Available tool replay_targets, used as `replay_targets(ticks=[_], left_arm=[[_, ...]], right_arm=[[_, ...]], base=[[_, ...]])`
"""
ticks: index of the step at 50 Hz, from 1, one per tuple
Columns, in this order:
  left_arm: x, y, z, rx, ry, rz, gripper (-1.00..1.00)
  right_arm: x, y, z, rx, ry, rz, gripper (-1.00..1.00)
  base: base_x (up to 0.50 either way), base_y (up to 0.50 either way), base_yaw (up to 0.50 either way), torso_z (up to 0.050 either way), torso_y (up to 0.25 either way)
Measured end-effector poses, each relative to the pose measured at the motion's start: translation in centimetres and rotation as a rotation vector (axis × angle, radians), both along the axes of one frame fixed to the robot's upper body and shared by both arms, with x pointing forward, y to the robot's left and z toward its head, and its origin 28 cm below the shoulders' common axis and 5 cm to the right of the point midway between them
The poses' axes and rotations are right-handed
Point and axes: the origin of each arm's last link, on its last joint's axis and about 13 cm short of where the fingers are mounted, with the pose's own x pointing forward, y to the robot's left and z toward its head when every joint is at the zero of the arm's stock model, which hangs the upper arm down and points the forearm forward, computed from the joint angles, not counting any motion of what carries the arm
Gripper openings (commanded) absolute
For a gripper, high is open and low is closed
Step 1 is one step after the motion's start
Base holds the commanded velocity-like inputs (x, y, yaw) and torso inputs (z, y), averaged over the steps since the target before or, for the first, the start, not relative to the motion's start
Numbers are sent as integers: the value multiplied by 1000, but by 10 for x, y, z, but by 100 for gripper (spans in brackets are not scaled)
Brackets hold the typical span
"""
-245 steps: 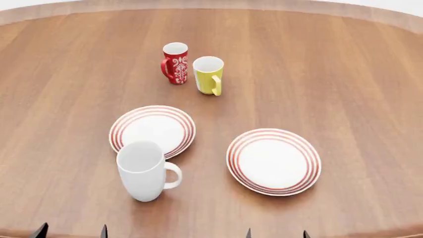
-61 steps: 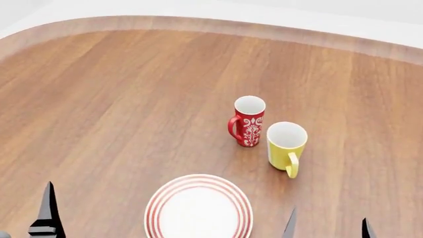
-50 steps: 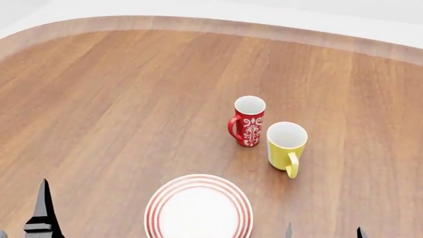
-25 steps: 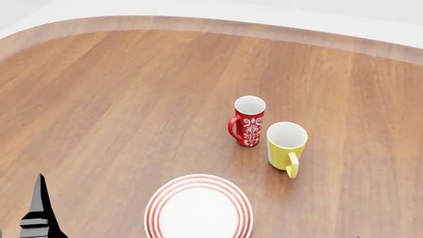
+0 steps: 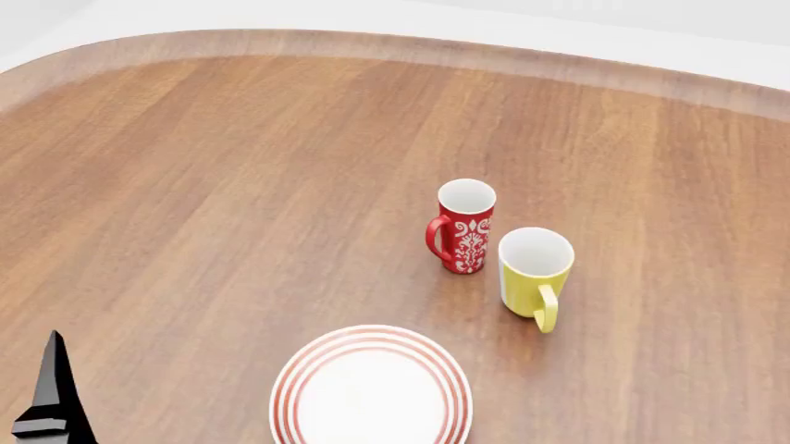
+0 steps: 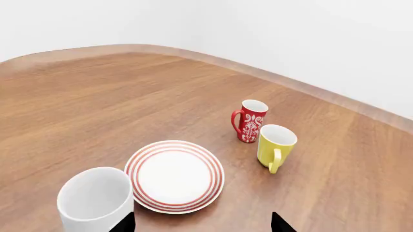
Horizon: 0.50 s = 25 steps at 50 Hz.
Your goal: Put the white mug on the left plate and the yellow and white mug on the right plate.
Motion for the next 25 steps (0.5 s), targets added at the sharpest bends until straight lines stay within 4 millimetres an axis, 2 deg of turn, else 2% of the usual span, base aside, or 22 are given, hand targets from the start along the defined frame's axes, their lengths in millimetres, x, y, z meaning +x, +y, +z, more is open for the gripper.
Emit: replay_targets(ticks=[14, 25], left_arm=[[1, 0, 3, -5, -3, 5, 100], [2, -1, 4, -8, -5, 5, 100]], right_arm=[[-12, 2, 7, -84, 31, 157, 100], [-11, 1, 6, -143, 56, 265, 100]], base=[[0, 0, 0, 0, 0], [0, 0, 0, 0, 0]])
